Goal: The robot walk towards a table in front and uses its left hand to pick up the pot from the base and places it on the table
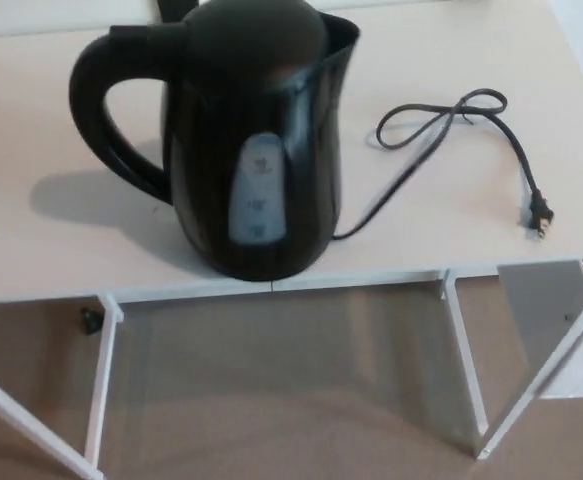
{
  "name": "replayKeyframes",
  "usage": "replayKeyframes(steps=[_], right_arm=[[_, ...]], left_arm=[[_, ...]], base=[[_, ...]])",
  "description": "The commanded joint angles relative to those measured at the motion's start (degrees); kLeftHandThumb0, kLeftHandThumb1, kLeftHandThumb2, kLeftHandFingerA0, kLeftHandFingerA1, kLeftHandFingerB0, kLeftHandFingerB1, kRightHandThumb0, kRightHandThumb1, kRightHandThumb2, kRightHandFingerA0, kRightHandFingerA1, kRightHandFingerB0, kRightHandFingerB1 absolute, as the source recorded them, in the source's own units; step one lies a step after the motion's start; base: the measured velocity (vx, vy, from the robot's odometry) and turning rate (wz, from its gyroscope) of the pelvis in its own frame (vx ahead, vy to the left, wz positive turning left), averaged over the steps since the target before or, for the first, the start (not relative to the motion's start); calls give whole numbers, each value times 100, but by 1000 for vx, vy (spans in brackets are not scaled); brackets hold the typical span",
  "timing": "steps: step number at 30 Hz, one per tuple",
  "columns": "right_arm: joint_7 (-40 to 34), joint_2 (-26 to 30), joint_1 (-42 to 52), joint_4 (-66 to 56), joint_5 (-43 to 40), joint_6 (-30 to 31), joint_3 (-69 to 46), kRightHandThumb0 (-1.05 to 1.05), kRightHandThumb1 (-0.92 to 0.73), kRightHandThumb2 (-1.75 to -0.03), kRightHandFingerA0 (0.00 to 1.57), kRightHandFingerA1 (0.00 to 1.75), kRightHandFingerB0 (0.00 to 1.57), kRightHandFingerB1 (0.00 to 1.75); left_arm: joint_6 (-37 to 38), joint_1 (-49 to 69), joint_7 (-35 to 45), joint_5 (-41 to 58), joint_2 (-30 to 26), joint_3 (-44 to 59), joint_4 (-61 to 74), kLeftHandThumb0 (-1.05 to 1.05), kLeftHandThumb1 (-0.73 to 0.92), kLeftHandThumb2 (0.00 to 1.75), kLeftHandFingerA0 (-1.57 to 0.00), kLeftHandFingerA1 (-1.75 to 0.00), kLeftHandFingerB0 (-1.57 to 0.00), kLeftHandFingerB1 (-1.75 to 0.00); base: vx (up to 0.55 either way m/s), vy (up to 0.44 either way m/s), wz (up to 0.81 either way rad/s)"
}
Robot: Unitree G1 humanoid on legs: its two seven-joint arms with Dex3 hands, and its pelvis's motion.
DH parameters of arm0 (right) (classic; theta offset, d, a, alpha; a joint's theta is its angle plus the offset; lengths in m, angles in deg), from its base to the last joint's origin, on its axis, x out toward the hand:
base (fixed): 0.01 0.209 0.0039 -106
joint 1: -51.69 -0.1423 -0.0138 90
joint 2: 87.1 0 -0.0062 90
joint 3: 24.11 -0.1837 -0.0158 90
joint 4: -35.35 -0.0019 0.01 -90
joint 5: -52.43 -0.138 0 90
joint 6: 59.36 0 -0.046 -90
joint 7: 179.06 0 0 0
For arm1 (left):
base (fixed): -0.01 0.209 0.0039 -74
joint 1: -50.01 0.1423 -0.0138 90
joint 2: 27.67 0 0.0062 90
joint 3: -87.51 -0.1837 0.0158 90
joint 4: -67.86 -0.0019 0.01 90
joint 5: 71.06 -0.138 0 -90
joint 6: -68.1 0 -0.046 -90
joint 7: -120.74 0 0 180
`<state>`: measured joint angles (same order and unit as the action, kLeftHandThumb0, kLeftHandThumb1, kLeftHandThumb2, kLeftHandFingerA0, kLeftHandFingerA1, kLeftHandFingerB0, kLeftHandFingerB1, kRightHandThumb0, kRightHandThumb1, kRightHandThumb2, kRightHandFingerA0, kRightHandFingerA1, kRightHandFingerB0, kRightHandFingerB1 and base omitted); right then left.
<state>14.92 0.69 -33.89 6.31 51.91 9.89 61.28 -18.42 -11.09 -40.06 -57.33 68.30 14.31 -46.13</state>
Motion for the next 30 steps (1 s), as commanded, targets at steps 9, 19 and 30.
replayKeyframes(steps=[9, 19, 30], right_arm=[[-80, -18, 31, 43, 94, -66, 52, -72, -40, -60, 74, 82, 56, 71], [-81, -68, 15, 8, 19, 64, 9, -64, -37, -63, 74, 83, 55, 71], [-52, -62, 69, 54, 0, -29, -20, -69, -27, -87, 78, 85, 52, 73]], left_arm=[[-104, -95, -160, -102, -202, 1, -14, -26, 52, 55, -47, -38, -37, -34], [-279, -150, -222, -78, -242, -18, 88, -34, 46, 65, -41, -44, -35, -41], [-279, -134, -206, -117, -264, -59, 87, -34, 46, 64, -40, -43, -35, -41]], base=[[125, 166, -8], [10, -87, 6], [30, 45, -8]])
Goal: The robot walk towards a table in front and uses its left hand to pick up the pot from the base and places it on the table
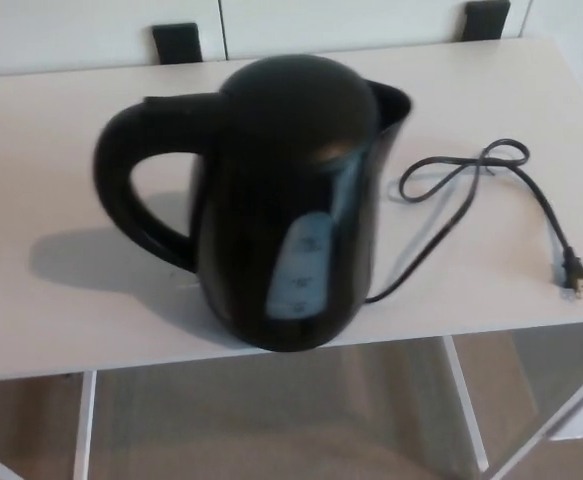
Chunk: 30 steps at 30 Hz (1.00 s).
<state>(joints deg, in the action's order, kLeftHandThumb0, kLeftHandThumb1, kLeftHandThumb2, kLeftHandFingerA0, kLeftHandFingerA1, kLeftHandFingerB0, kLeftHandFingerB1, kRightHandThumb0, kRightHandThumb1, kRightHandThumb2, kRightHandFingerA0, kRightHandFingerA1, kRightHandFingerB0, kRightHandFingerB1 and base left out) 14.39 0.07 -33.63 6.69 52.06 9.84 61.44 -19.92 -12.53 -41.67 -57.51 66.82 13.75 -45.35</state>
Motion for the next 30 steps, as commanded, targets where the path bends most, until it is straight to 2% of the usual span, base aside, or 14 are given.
replayKeyframes(steps=[1, 2, 3, 7, 8, 12, 13, 24, 25, 26, 27, 28, 29, 30], right_arm=[[-4, 6, 53, 11, 5, -50, -22, -69, -27, -87, 78, 85, 52, 73], [-38, 18, 59, 17, 49, -88, 1, -69, -28, -88, 78, 84, 51, 72], [-35, 20, 57, 27, 49, -99, 2, -67, -39, -64, 75, 82, 55, 72], [-53, 16, 55, -2, 52, -50, 8, -67, -40, -63, 74, 82, 54, 71], [-42, 13, 39, 22, 39, -80, -3, -66, -27, -87, 78, 86, 53, 73], [-69, 6, -16, 59, 38, -27, -11, -69, -28, -86, 78, 85, 53, 72], [-80, 12, -12, 48, 55, -27, 0, -69, -41, -61, 75, 82, 55, 70], [-89, -14, 61, -8, 80, -103, 40, -65, -38, -64, 75, 83, 54, 71], [-83, -21, 66, 37, 71, -109, 35, -63, -27, -87, 78, 85, 51, 72], [-80, -23, 65, 75, 61, -107, 27, -63, -27, -87, 78, 85, 51, 72], [-66, -11, 61, 97, 44, -82, 13, -64, -38, -64, 75, 84, 54, 72], [-59, -13, 46, 102, 22, -59, -5, -66, -27, -83, 73, 83, 53, 73], [-53, -17, 26, 109, -2, -37, -24, -66, -27, -83, 73, 83, 53, 73], [-46, -25, -13, 127, -13, -30, -31, -64, -37, -66, 74, 81, 54, 70]], left_arm=[[-124, 3, -35, -91, -119, 0, -6, -34, 46, 64, -40, -43, -35, -41], [-130, 19, -32, -94, -120, -8, 24, -34, 46, 65, -40, -44, -34, -41], [-151, 34, -49, -99, -119, -15, 69, -33, 46, 65, -42, -44, -34, -41], [-222, 27, -106, -87, -114, -24, 124, -33, 45, 64, -41, -43, -35, -41], [-234, 30, -89, -72, -116, -29, 156, -31, 46, 63, -41, -43, -34, -40], [-249, 66, 21, -50, -133, -86, 296, -32, 45, 64, -40, -43, -34, -40], [-237, 78, 13, -74, -135, -106, 323, -34, 45, 64, -40, -43, -34, -41], [-182, 180, 143, -74, -226, -192, 370, -34, 45, 64, -39, -43, -33, -40], [-291, 363, 322, -61, -303, -298, 674, -29, 50, 54, -42, -36, -34, -32], [-427, 547, 517, -42, -391, -424, 1003, -29, 50, 54, -42, -36, -34, -32], [-528, 863, 883, 34, -543, -657, 1553, -41, 39, 63, -43, -44, -35, -40], [-559, 1223, 1287, 179, -761, -892, 2259, -41, 42, 65, -43, -45, -34, -41], [-607, 1628, 1710, 356, -1018, -1147, 3070, -41, 42, 65, -43, -45, -34, -41], [-195, 1913, 2090, 327, -1322, -1316, 3657, -56, 43, 71, -39, -46, -30, -42]], base=[[36, 224, -2], [40, 252, -15], [33, 225, -47], [37, 140, 14], [81, -1, 2], [28, -7, 6], [0, 0, 0], [-9, -31, 1], [0, 0, 0], [0, 0, 0], [0, 0, 0], [0, 0, 0], [0, 0, 0], [0, 0, 0]])
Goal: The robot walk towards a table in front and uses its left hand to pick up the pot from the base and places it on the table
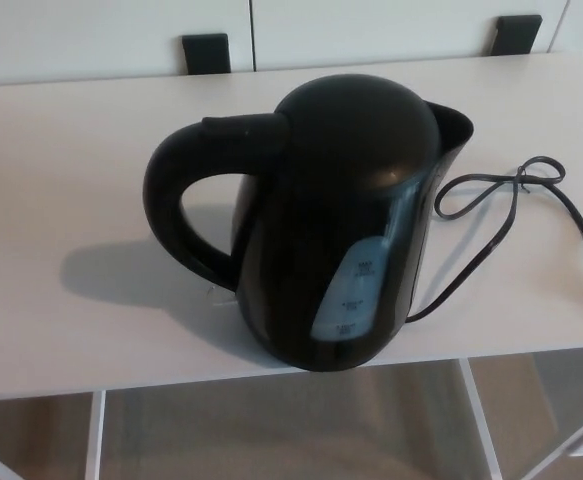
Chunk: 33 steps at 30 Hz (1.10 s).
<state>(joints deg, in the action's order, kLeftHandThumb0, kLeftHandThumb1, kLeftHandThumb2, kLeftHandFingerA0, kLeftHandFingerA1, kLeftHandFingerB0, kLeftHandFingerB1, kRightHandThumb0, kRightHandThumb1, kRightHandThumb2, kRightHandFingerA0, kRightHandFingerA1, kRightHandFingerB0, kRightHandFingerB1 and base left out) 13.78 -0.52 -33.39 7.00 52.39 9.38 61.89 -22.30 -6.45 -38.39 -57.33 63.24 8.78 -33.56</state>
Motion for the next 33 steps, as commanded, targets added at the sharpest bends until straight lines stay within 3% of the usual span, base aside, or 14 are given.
replayKeyframes(steps=[1, 2, 3, 6, 9, 14, 16, 17, 18, 20, 26, 27, 31, 33], right_arm=[[16, 32, -47, 101, -48, 17, -78, -64, -37, -66, 74, 81, 54, 70], [13, 29, -90, 114, -60, 33, -89, -64, -26, -83, 74, 81, 54, 72], [25, 40, -113, 128, -64, 36, -95, -62, -25, -82, 75, 83, 54, 73], [27, 63, -140, 131, -62, 35, -98, -61, -25, -83, 74, 83, 53, 73], [23, 66, -177, 145, -29, 57, -67, -61, -39, -64, 72, 81, 53, 69], [-4, 54, -183, 196, -25, 3, -69, -65, -37, -65, 73, 82, 53, 71], [-4, 52, -174, 200, -33, 4, -76, -69, -26, -83, 73, 83, 53, 73], [-46, 69, -163, 209, 25, -9, -33, -68, -37, -64, 75, 82, 53, 72], [-115, 68, -173, 207, 71, 49, -1, -64, -26, -87, 79, 85, 53, 72], [-192, 58, -196, 201, 101, 148, 24, -62, -36, -66, 79, 84, 56, 71], [-87, 69, -170, 242, 37, 50, -6, -62, -26, -83, 73, 83, 52, 72], [-99, 85, -175, 239, 71, 14, 21, -64, -38, -67, 74, 83, 51, 70], [-101, 95, -175, 211, 69, 43, 25, -61, -38, -67, 74, 81, 52, 69], [-89, 104, -209, 259, 47, 6, 4, -61, -26, -85, 74, 83, 52, 72]], left_arm=[[154, 1371, 1843, 296, -1044, -857, 2615, -56, 43, 71, -39, -46, -30, -42], [116, 1505, 1999, 496, -1179, -885, 3081, -52, 48, 56, -44, -38, -36, -33], [-1, 1706, 2168, 910, -1352, -774, 3771, -60, 42, 73, -38, -46, -30, -42], [-332, 2061, 2404, 2006, -1654, -320, 5069, -57, 41, 71, -38, -47, -31, -42], [213, 2091, 2622, 3503, -1743, 743, 6155, -53, 41, 71, -40, -49, -32, -43], [648, 1235, 1426, 5177, -2071, 2099, 6907, -45, 41, 67, -39, -52, -29, -43], [639, 997, 1207, 5340, -2117, 2174, 6895, -37, 50, 55, -43, -45, -32, -34], [622, 574, 880, 5359, -2161, 2285, 6768, -45, 44, 69, -36, -51, -29, -43], [561, 161, 471, 5280, -2205, 2380, 6636, -46, 41, 67, -40, -50, -31, -43], [414, -321, -55, 5155, -2284, 2486, 6488, -35, 50, 55, -40, -45, -31, -35], [-649, -2153, -1130, 3771, -2333, 2131, 5752, -44, 39, 66, -20, -56, -8, -43], [-889, -2475, -1229, 3522, -2221, 1942, 5447, -32, 46, 56, -16, -52, -7, -31], [-1436, -3005, -1440, 2938, -1885, 1621, 4750, -36, 38, 68, -3, -47, -2, -20], [-1613, -3158, -1511, 2389, -1774, 1471, 4530, -41, 37, 68, -1, -37, 0, -14]], base=[[0, 0, 0], [0, 0, 0], [0, 0, 0], [0, 0, 0], [0, 0, 0], [0, 0, 0], [0, 0, 0], [0, 0, 0], [0, 0, 0], [0, 0, 0], [0, 0, 0], [0, 0, 0], [0, 0, 0], [0, 0, 0]])
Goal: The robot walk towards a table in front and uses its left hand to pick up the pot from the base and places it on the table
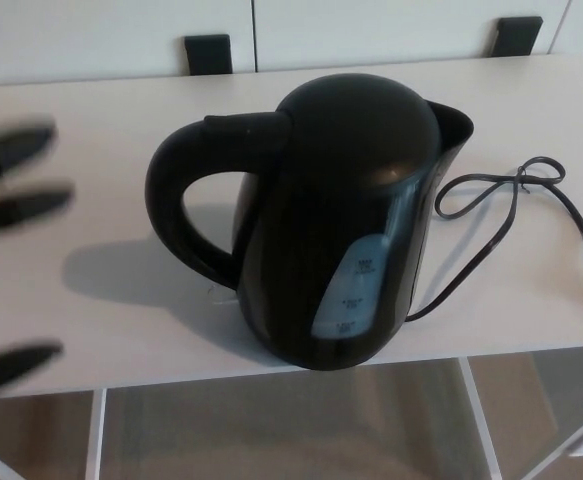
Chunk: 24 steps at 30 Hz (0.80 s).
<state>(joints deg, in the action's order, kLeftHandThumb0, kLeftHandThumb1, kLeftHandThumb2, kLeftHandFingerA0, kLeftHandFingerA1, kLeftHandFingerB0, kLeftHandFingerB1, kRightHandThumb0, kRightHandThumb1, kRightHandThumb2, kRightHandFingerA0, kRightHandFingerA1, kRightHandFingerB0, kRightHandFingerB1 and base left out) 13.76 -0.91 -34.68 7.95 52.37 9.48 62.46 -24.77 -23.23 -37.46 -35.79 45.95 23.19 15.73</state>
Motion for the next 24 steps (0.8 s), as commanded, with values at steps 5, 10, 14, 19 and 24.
replayKeyframes(steps=[5, 10, 14, 19, 24], right_arm=[[-73, 160, -176, 180, 22, 47, -75, -63, -26, -84, 74, 83, 52, 73], [-56, 146, -194, 179, 42, -8, -55, -64, -27, -85, 72, 83, 52, 73], [-78, 120, -230, 218, 30, -7, -67, -65, -26, -85, 73, 84, 52, 74], [-118, 134, -286, 219, 47, 32, -62, -67, -26, -85, 74, 85, 52, 74], [-79, 142, -299, 202, 41, 14, -57, -69, -26, -84, 74, 85, 53, 75]], left_arm=[[-1439, -1852, -1714, -861, 125, -431, -757, -41, 36, 69, 0, -34, 0, -18], [-1097, -2094, -1678, -2062, 200, -1336, -1451, -46, 29, 69, -5, -45, -3, -31], [-745, -2167, -1652, -2545, 239, -1799, -1924, -51, 34, 65, -4, -40, -8, -24], [-660, -2312, -1366, -2933, -11, -2344, -2235, -61, 39, 77, 0, -22, 0, -14], [-954, -2407, -988, -2773, -146, -2654, -2318, -67, 41, 74, 0, -3, 0, 0]], base=[[0, 0, 0], [0, 0, 0], [0, 0, 0], [0, 0, 0], [0, 0, 0]])
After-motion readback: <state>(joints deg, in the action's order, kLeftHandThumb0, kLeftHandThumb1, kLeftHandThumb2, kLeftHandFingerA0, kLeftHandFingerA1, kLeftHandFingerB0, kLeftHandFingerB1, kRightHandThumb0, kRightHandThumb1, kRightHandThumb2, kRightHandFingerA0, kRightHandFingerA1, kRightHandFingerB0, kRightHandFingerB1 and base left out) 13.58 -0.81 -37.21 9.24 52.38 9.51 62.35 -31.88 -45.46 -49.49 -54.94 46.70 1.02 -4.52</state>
